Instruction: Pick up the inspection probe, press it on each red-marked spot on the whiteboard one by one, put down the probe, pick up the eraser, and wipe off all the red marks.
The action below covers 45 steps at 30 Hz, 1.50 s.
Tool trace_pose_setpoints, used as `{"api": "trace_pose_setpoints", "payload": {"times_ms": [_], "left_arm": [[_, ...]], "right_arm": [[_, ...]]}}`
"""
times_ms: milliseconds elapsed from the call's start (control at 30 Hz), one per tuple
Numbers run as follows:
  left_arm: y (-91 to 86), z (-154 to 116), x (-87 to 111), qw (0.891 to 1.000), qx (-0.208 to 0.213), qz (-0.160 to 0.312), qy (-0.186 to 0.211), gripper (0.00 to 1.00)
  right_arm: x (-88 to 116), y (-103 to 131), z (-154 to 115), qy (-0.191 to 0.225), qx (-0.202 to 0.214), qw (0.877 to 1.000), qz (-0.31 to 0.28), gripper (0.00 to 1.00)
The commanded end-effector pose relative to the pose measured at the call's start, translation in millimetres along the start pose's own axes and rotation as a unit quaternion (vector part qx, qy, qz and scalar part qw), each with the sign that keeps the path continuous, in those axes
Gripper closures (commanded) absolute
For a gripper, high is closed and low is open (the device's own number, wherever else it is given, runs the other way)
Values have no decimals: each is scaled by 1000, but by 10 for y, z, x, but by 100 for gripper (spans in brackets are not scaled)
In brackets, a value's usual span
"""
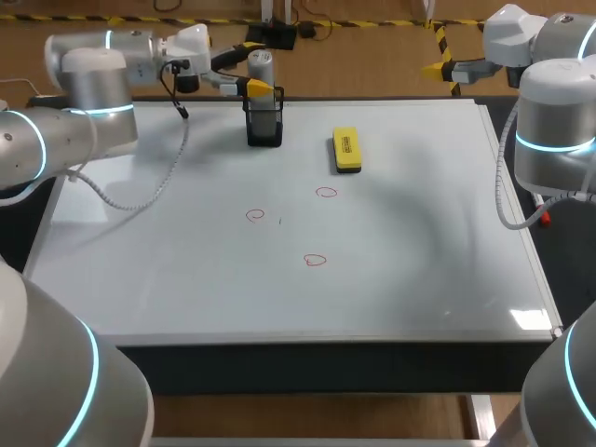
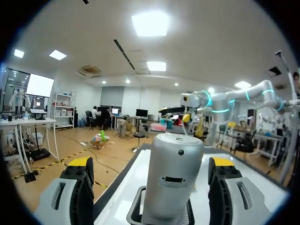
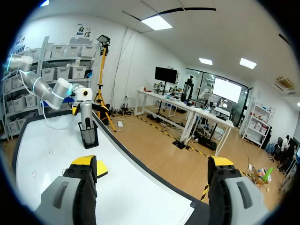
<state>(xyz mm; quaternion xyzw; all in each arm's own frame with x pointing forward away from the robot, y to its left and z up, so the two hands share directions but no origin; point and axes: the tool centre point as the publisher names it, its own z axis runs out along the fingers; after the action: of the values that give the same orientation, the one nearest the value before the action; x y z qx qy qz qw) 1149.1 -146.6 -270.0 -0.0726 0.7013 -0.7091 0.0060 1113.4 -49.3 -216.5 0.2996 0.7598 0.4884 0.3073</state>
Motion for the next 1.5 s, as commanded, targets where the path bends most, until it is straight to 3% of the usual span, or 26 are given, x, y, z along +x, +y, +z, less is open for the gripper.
{"api": "trace_pose_setpoints", "payload": {"times_ms": [33,733,800,867,933,967,1000,1500], "left_arm": [[-25,29,29,1000,-1,1,-9,0],[-1,17,48,1000,-16,1,-17,0],[4,12,56,1000,-17,2,-18,21],[8,5,66,1000,-17,3,-19,57],[11,-2,75,1000,-17,4,-19,76],[14,-7,80,1000,-16,4,-20,95],[19,-12,86,1000,-16,5,-19,100],[-160,-80,254,999,-8,34,-13,100]], "right_arm": [[-4,1,2,0,1,1000,0,0],[-4,1,2,0,1,1000,0,0],[-4,1,2,0,1,1000,0,0],[-4,1,2,0,1,1000,0,0],[-4,1,2,0,1,1000,0,0],[-4,1,2,0,1,1000,0,0],[-4,1,2,0,1,1000,0,0],[-4,1,2,0,1,1000,0,0]]}}
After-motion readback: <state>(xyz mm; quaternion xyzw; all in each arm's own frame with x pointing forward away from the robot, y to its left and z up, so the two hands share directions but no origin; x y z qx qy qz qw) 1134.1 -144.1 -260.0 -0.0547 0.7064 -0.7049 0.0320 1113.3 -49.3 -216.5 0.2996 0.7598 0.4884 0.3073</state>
